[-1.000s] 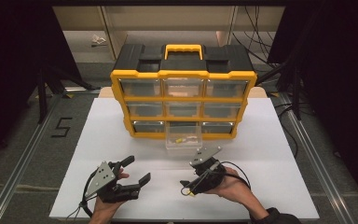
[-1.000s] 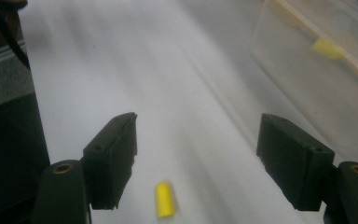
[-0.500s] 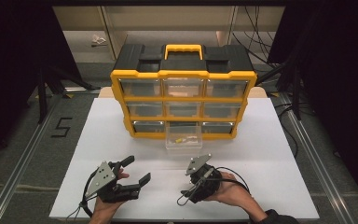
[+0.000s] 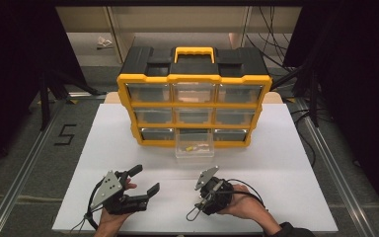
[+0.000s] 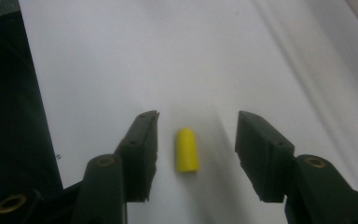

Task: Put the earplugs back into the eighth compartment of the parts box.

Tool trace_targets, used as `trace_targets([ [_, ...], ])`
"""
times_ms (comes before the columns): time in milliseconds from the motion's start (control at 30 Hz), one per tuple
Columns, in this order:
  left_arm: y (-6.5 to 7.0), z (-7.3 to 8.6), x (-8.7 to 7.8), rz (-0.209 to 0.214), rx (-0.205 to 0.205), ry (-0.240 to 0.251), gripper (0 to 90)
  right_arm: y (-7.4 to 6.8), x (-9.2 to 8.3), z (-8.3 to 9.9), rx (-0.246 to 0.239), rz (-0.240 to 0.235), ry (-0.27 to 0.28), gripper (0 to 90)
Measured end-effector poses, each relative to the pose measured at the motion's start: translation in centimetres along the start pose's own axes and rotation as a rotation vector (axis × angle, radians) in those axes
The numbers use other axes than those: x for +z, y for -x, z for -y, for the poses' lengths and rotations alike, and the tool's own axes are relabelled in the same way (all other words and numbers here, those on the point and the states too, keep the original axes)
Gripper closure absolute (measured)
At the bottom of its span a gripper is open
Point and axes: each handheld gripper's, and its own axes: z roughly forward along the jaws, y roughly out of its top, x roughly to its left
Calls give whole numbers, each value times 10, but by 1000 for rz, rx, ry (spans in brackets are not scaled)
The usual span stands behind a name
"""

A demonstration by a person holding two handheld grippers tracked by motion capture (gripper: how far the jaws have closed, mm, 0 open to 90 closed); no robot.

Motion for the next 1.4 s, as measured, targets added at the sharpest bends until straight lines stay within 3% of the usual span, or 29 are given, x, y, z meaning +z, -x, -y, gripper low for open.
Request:
trace_targets([
  [267,0,0,0,1,0,0,162,-1,7,2,-12,-30,-43,649],
  [467,0,0,0,3,2,-2,163,-2,7,3,-39,-15,-46,791],
  [633,0,0,0,3,1,-3,163,-4,6,2,-51,-14,-52,809],
  [1133,0,0,0,2,1,-1,163,3,-13,-1,-26,48,97,810],
  [1400,0,0,0,1,1,-1,163,8,-25,-1,18,121,237,809],
])
